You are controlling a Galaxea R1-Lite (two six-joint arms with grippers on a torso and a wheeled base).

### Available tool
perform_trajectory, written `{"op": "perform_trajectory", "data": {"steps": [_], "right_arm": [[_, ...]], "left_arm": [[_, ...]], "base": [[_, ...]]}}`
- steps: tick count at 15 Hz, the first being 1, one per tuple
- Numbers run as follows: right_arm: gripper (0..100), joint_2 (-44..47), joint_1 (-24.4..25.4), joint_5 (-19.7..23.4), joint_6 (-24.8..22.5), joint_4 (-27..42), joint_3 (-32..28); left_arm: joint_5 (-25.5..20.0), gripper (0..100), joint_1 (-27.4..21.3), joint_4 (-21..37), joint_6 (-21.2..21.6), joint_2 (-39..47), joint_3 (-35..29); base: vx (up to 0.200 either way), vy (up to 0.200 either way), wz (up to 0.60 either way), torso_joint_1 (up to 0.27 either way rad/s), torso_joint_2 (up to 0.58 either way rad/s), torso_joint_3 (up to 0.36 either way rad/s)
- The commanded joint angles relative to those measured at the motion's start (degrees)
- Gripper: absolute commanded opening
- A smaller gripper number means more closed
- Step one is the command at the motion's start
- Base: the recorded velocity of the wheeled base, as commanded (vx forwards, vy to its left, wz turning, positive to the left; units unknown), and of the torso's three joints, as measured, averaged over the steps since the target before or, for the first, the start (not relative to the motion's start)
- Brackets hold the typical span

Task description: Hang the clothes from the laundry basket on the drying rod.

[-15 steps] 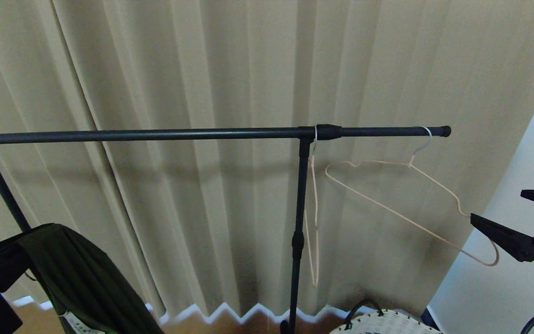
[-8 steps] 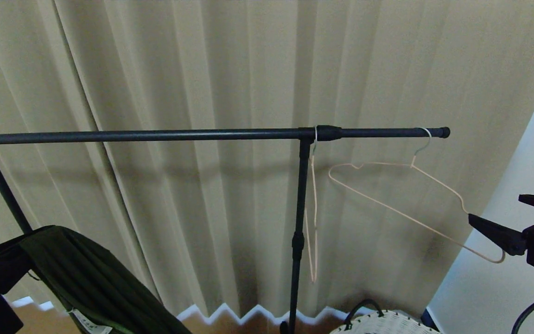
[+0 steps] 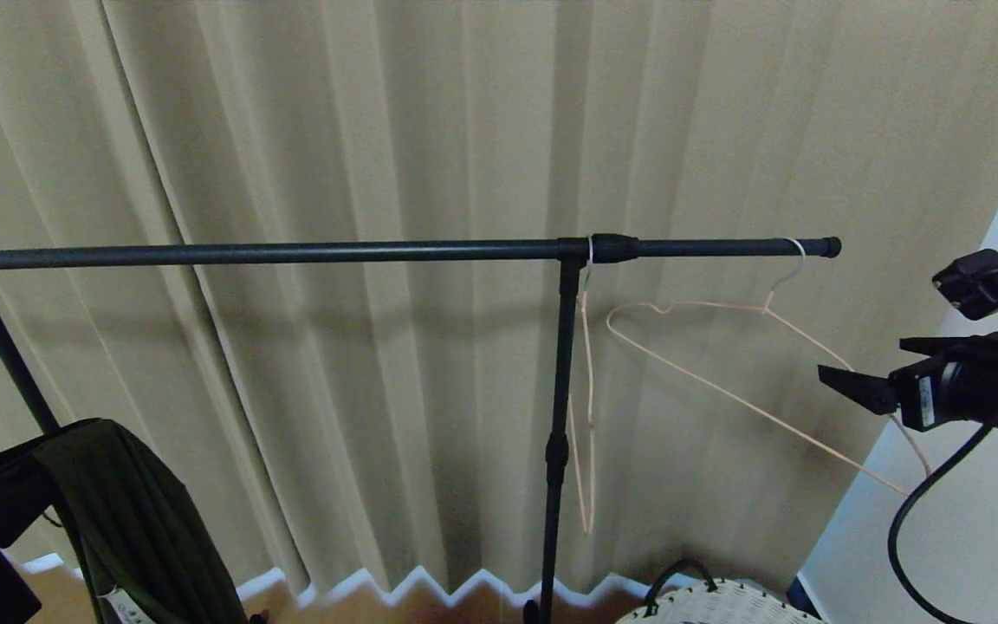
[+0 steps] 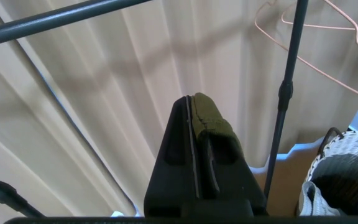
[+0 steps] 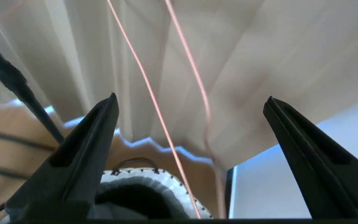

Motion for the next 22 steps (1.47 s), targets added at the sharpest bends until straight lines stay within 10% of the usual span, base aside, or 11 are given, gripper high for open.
{"op": "perform_trajectory", "data": {"steps": [1, 22], "right_arm": [[100, 9.0, -0.8, 0.0, 0.0, -0.2, -3.1], [100, 12.5, 4.0, -4.4, 6.2, 4.7, -6.1]], "left_arm": [[0.0, 0, 0.0, 0.0, 0.0, 0.0, 0.1], [0.0, 0, -0.1, 0.1, 0.0, 0.3, 0.2]], "base": [[0.0, 0.0, 0.0, 0.0, 0.0, 0.0], [0.0, 0.0, 0.0, 0.0, 0.0, 0.0]]}}
